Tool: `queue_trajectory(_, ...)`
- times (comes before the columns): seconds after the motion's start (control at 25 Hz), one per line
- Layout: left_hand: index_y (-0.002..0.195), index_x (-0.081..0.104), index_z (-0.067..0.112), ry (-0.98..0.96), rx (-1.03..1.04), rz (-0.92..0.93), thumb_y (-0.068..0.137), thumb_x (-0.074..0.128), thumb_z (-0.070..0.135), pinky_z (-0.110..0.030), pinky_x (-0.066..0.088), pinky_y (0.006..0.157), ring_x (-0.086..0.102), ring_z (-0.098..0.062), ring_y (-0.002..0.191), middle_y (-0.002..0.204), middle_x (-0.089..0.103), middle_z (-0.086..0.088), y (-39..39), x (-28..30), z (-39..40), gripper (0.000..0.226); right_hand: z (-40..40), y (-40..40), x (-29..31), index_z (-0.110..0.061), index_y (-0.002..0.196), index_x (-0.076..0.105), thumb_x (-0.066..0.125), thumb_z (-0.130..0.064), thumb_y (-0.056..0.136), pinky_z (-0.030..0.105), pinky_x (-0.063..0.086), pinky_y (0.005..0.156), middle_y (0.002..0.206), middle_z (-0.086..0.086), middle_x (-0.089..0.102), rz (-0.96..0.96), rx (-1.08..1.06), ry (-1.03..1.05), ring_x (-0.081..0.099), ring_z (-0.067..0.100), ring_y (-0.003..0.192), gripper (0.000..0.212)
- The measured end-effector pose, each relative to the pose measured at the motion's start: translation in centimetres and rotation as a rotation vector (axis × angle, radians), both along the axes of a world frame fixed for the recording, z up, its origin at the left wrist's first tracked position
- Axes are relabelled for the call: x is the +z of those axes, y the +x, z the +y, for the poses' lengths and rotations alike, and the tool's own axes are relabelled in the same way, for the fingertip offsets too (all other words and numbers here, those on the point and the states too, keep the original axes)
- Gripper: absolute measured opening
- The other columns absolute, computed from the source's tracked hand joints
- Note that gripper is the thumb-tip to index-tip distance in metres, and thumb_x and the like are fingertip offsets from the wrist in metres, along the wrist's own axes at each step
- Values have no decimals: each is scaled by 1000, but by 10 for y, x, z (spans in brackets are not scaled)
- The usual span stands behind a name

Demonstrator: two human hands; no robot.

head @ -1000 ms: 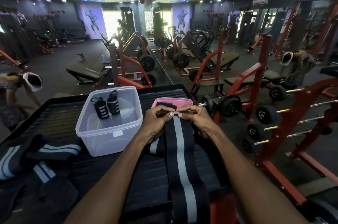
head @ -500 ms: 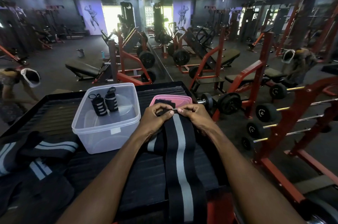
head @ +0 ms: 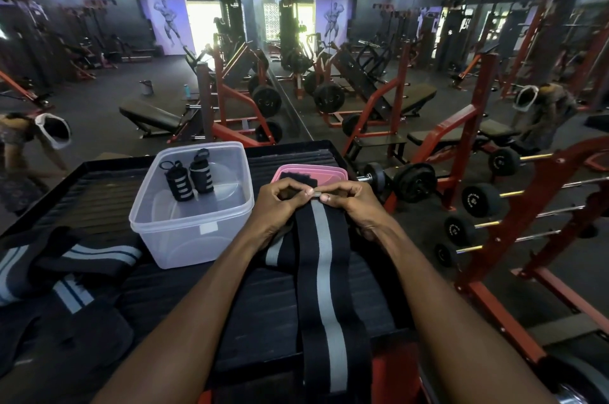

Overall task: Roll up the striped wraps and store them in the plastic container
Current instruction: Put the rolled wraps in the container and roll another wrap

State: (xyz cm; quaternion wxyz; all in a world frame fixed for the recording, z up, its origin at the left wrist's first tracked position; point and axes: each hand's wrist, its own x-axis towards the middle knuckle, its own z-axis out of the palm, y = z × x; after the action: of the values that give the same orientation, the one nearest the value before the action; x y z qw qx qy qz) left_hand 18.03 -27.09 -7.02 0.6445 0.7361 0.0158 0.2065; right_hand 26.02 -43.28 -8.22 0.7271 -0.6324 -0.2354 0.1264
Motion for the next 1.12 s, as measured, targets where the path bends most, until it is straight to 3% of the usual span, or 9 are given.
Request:
queue_trajectory(0.16,81,73,19,87,51,-42,83,74,-1,-12,49,74,67,3,76,83,73,5,1,0,0,20,2,-4,2,3,103,74,74,2,82,30,57,86,98,16,75,59,7,11,70,22,92,21)
queue_trajectory(0.24,87,72,16,109,56,-32,83,75,-1,-10,49,75,66,6,78,88,73,5,1,0,1,18,0,-5,3,0,100,76,72,-2,85,27,57,77,95,17,75,75,20,-4,70,22,87,15)
queue_trajectory(0.4,99,75,11,71,16,75,84,77,11,-14,51,79,68,-3,89,97,75,0,1,-2,5,15,-1,-2,2,-6,93,77,72,5,82,30,56,81,89,10,76,15,-18,-30,70,21,88,16)
queue_trajectory(0.6,90,74,11,26,32,32,82,73,-7,-11,52,72,67,4,76,87,73,0,-2,2,-2,19,-1,-7,6,-4,95,75,67,-5,90,20,47,43,76,8,73,111,6,-12,64,15,57,9)
queue_trajectory(0.68,90,74,11,27,24,29,81,73,-8,-11,51,72,67,3,77,87,73,1,-1,0,-1,21,1,-3,2,-8,89,78,69,-7,90,26,52,57,80,13,73,81,-4,-13,64,24,68,9)
queue_trajectory(0.8,95,77,10,-29,-20,90,83,77,8,-19,54,79,69,-4,85,93,75,-2,0,-2,2,12,1,0,-1,-6,90,78,71,1,85,40,53,84,88,14,75,44,-3,3,66,29,87,11)
queue_trajectory(0.88,93,78,11,-50,-2,138,85,78,18,-27,54,82,70,-9,86,92,77,-3,2,-5,5,11,0,-1,2,-2,95,76,72,5,82,34,55,86,90,10,75,16,14,-7,69,23,90,15)
queue_trajectory(1.0,89,76,11,-21,45,117,86,75,10,-19,51,75,69,-6,81,88,76,0,3,-5,3,4,1,-4,3,-1,100,75,73,3,82,27,55,78,93,12,75,57,19,-23,68,22,90,18)
queue_trajectory(1.12,87,73,14,4,80,63,84,75,2,-11,50,70,66,2,75,86,73,2,2,-1,-1,13,1,-5,3,-4,98,77,74,-5,84,39,51,81,101,26,73,121,36,-40,66,32,91,15)
